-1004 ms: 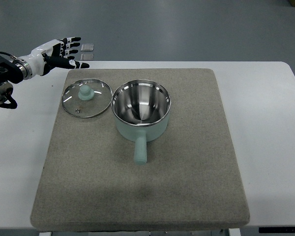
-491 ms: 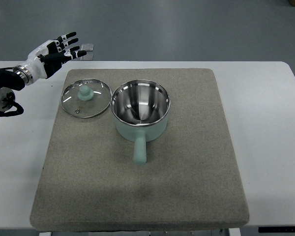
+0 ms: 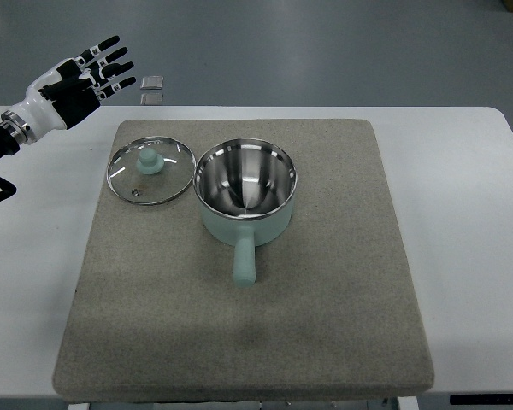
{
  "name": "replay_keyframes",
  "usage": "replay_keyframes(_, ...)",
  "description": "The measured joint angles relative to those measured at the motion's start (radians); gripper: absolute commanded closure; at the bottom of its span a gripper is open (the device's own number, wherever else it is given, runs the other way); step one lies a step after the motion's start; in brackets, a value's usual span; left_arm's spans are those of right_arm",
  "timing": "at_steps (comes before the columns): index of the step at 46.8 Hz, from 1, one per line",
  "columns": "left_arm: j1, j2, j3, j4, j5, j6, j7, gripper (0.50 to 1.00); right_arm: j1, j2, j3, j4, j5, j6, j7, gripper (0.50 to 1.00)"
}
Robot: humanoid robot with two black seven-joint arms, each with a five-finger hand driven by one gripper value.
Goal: Place lid left of pot with left hand
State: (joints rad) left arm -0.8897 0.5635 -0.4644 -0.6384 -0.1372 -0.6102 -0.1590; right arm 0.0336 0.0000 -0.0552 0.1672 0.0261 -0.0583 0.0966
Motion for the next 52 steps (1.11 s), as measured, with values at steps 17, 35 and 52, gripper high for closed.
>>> replay_keyframes(17,0.0,-0.004,-0.003,0.0,-0.148,-0.001,0.164,0.504,0.001,0.0,0.001,0.0,0.0,0.0,0.0,0.576)
replay_keyframes(35,0.001,0.001,-0.015,0.002,-0.157,-0.001,0.194,0.504,0.0,0.0,0.003,0.011,0.002,0.008,0.0,0.576)
replay_keyframes(52,0.017,0.002,-0.016,0.002,-0.15,-0.001,0.193,0.504,0.0,0.0,0.002,0.018,0.0,0.011,0.0,0.576)
